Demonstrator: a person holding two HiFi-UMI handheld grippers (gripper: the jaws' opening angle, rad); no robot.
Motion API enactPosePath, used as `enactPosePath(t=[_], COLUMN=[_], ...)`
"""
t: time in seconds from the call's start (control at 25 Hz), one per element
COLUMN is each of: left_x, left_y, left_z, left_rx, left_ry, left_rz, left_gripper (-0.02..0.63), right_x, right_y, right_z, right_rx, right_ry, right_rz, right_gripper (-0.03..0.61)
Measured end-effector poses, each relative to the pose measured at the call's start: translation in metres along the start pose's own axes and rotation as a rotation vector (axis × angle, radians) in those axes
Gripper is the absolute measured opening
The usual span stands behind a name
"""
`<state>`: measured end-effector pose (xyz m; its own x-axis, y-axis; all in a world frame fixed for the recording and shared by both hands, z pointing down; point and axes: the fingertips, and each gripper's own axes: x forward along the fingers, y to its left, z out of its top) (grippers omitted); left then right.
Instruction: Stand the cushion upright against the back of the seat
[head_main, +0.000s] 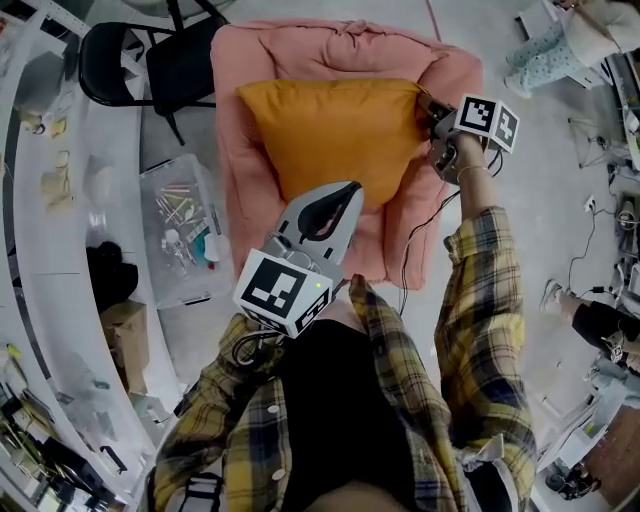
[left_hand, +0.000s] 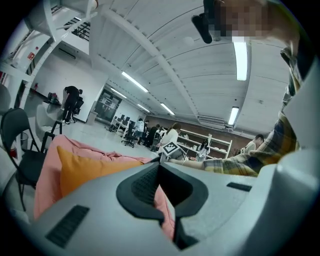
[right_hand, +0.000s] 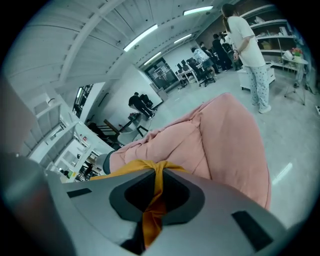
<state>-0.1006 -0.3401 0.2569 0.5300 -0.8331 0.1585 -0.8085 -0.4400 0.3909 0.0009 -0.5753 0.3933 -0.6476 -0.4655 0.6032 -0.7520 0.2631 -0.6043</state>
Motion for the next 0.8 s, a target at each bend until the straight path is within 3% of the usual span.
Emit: enactPosePath(t=[0.36, 0.52, 0.6, 0.72, 0.8], left_x=[0.01, 0.01, 0.012, 0.012, 0.014], left_y=[0.029, 0.038, 0.042, 0.047, 0.049], left_z=[-0.002, 0.001, 0.004, 0.007, 0.008], left_rx=[-0.02, -0.02, -0.017, -0.016, -0.014], left_ry=[0.015, 0.007, -0.001, -0.007, -0.008], left_rz=[0.027, 0.041, 0.047, 0.052, 0.053], left_gripper=[0.003, 0.003, 0.003, 0.003, 0.003], right_x=[0.043, 0.048, 0.048, 0.047, 0.047], right_y=[-0.011, -0.018, -0.024, -0.03, -0.032], right_z=[0.022, 0.027, 0.028, 0.029, 0.03], right_rx=[0.026, -0.01, -0.028, -0.041, -0.031], right_ry=[0.098, 0.124, 0.134, 0.155, 0.157], right_rz=[-0.011, -0.045, -0.069, -0.088, -0.079], right_gripper=[0.043, 0.069, 0.086, 0.165, 0.168])
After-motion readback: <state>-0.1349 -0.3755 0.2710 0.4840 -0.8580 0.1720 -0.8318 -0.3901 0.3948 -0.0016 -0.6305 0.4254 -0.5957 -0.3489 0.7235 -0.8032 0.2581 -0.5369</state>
